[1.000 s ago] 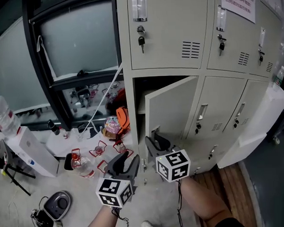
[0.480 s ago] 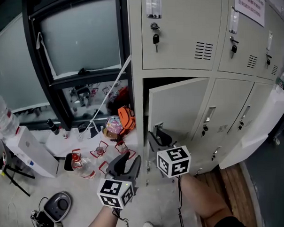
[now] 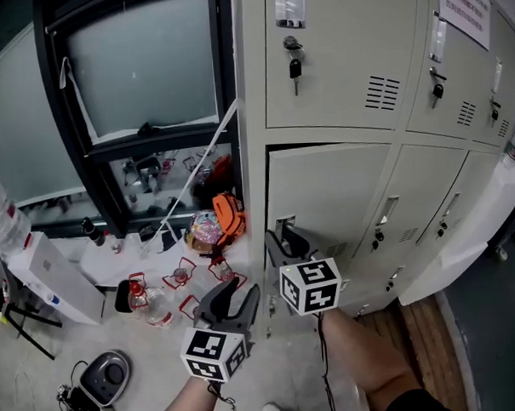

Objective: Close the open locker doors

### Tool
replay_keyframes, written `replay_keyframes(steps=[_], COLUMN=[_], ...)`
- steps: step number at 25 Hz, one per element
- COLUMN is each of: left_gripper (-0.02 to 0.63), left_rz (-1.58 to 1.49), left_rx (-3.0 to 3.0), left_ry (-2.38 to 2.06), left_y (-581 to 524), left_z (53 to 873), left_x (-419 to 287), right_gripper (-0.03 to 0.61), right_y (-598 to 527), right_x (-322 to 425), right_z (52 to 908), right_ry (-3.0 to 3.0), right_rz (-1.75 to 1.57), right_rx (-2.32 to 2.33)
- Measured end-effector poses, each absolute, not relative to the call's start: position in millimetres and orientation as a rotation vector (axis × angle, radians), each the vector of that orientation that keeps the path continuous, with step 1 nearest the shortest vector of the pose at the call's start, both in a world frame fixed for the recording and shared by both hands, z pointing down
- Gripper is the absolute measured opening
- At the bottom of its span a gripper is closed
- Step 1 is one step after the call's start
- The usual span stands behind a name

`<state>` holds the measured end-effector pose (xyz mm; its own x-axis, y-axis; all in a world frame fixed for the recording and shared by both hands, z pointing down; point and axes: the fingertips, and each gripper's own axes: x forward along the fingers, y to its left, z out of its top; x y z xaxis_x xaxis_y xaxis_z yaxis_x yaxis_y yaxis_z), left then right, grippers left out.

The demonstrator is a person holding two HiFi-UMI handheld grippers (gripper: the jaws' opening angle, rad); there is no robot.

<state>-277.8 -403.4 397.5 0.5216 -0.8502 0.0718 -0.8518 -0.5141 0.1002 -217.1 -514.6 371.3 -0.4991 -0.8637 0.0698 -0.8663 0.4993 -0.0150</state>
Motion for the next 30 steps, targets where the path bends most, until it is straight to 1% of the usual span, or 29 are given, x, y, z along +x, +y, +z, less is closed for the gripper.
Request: replay_keyframes(steps=[8,15,30], left_gripper=[0.158,0.158,0.158], left_rz=[0.013,0.008,0.025], left_rx=[2.604,2.584,2.591], left_ry=[-1.473,-1.473,-1.413], left_y=[-415.9,-425.4,-433.8], left_z=[405.0,411.6,420.5], left_x=[-291.5,-299.7,-285.4], right_gripper=[0.095,0.092,0.096], right_y=[-536.7,-545.0,-544.6], right_x=[-222.4,-223.9,-222.4], right_z=[372.5,372.9,373.5], right_ry=[-2.665,-2.675,-2.702], right_rz=[0.075,0.05,-0.054], right_rx=[1.562,1.548,1.413])
